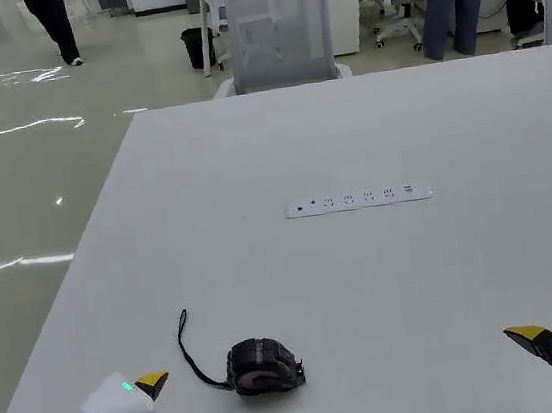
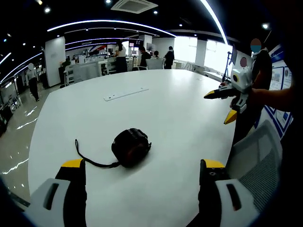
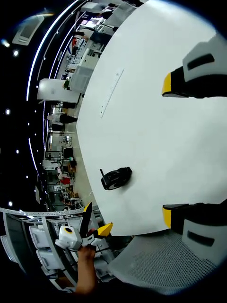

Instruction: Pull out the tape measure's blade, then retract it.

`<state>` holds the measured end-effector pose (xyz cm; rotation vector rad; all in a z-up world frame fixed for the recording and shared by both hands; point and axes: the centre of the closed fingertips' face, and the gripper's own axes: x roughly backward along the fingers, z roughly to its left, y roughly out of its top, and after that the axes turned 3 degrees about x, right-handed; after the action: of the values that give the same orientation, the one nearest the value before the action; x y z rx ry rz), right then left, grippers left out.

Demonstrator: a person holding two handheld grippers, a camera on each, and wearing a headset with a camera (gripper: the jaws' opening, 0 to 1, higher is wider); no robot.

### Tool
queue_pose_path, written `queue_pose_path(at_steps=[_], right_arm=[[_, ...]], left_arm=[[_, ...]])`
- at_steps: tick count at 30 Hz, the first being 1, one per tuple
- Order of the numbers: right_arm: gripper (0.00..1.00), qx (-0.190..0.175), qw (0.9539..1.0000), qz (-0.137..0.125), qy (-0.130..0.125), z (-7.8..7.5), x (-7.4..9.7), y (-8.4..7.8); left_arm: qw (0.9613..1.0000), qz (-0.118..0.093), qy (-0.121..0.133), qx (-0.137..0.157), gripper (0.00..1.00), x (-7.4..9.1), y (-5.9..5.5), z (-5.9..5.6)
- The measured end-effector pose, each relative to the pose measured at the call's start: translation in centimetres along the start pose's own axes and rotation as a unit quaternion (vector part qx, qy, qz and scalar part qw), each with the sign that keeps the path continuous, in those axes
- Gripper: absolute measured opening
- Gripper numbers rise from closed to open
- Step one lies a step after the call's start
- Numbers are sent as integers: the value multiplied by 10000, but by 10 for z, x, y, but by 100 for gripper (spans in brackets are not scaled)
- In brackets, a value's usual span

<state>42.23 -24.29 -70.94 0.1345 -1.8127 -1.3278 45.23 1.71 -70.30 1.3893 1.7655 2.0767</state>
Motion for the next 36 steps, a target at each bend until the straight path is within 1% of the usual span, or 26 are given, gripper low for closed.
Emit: queue_pose_path(at_steps=[4,7,15,18,20,29,36], right_arm=[[95,14,10000,-58,1,0,-1,4],[95,44,10000,-81,28,0,-2,5],[95,63,9999,-46,78,4,-3,4],[95,60,9999,-34,95,5,-4,4],[95,74,9999,-60,106,5,-5,5],[95,109,9998,-33,135,7,-6,5],[95,119,9998,-38,135,7,-6,5]], left_arm=[[10000,-40,-2,31,99,-1,1,-2],[10000,-25,-7,36,99,-2,-1,-3],[10000,-77,8,31,99,-3,0,-4],[10000,-64,20,-1,99,-3,0,-3],[9999,-106,27,8,99,-3,1,-2],[9998,-145,96,12,99,1,2,2],[9998,-174,122,8,99,0,2,4]])
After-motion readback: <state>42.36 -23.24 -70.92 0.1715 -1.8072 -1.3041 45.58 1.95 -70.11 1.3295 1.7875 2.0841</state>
